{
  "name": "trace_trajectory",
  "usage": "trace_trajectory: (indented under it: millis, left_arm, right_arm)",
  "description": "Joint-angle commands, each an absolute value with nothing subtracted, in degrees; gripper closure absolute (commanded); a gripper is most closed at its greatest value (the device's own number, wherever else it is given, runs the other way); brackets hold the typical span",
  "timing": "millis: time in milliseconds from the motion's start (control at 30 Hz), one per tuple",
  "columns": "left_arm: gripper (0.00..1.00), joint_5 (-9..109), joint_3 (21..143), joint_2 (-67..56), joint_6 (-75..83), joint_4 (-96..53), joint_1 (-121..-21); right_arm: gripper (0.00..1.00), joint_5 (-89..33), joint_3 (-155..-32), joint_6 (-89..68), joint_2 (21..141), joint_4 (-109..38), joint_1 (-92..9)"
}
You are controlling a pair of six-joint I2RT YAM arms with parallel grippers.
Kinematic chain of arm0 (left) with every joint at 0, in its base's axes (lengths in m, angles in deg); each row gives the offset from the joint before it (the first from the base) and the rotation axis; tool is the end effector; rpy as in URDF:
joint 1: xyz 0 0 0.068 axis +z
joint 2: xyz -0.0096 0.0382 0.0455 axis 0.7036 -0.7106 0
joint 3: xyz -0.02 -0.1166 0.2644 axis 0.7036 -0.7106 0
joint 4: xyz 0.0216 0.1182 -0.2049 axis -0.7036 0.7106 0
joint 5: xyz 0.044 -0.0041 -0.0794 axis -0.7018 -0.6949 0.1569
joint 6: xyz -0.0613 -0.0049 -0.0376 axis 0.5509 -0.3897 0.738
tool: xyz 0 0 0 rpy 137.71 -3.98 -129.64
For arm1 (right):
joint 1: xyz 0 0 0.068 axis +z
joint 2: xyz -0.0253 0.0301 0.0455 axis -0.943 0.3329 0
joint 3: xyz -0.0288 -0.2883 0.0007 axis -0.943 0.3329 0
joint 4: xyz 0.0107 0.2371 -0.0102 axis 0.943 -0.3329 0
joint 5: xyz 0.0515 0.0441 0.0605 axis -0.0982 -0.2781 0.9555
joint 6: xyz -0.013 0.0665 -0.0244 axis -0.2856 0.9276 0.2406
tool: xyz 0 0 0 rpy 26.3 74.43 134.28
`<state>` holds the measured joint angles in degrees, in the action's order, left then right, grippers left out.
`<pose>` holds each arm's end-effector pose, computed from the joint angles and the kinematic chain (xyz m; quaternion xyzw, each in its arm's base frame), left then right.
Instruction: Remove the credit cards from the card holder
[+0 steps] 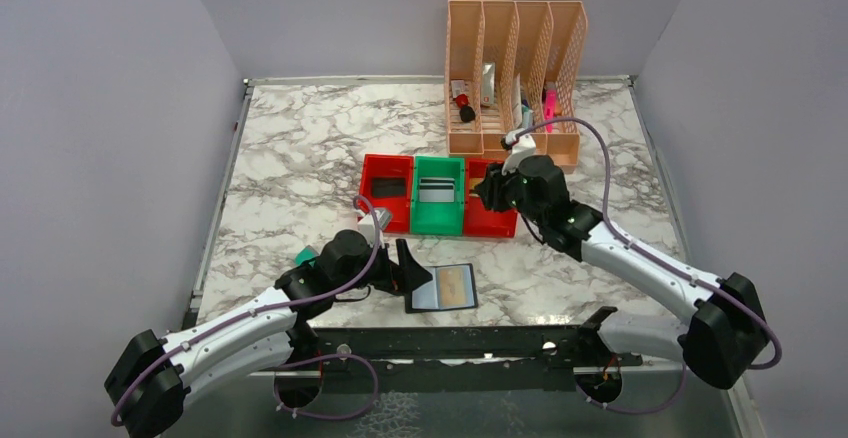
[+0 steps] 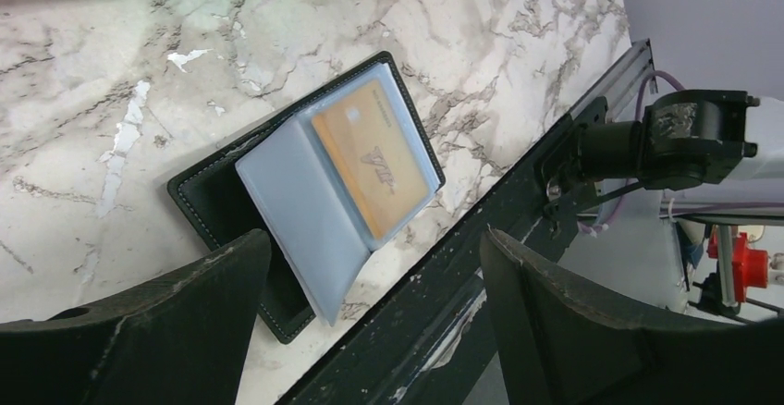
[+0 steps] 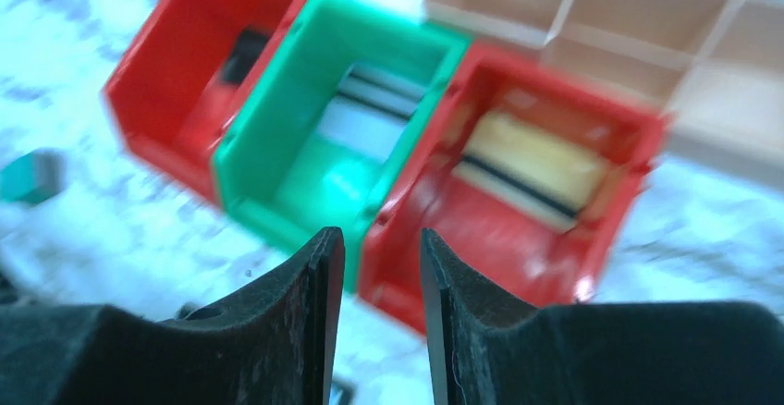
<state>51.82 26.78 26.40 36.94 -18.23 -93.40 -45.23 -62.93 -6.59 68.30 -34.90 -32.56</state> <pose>0.0957 -0.1247 0.2021 0.0771 0.8498 -0.4268 0.2995 0.2141 0.1542 0.2917 -0.1509 0.8189 0.1601 0.5301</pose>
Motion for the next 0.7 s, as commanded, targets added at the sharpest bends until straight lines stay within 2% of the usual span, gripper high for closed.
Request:
trace_trajectory:
  millis: [0,133,267,667]
  left_arm:
    - [0.17,55.2,27.3,26.7,38.0,-22.8,-93.1]
    - [0.29,55.9,25.3,25.6,39.4,-25.7,-93.2]
    - [0.36,56.6,24.3,23.8,40.8,-28.3,-93.3]
    - [0.39,52.0,25.2,17.5,41.5,-28.9,-96.9]
  right_arm:
    - [0.59,-23.7,-56.7,10.1,64.6,-42.1,-32.6]
    - [0.59,-9.9,-47.3,18.4,61.1,-33.3,-32.5]
    - [0.62,-5.0,-41.0,22.7,60.9,-26.4,-31.7]
    - [0.67,-6.9,-41.2,22.3,67.5,-27.4,-26.2]
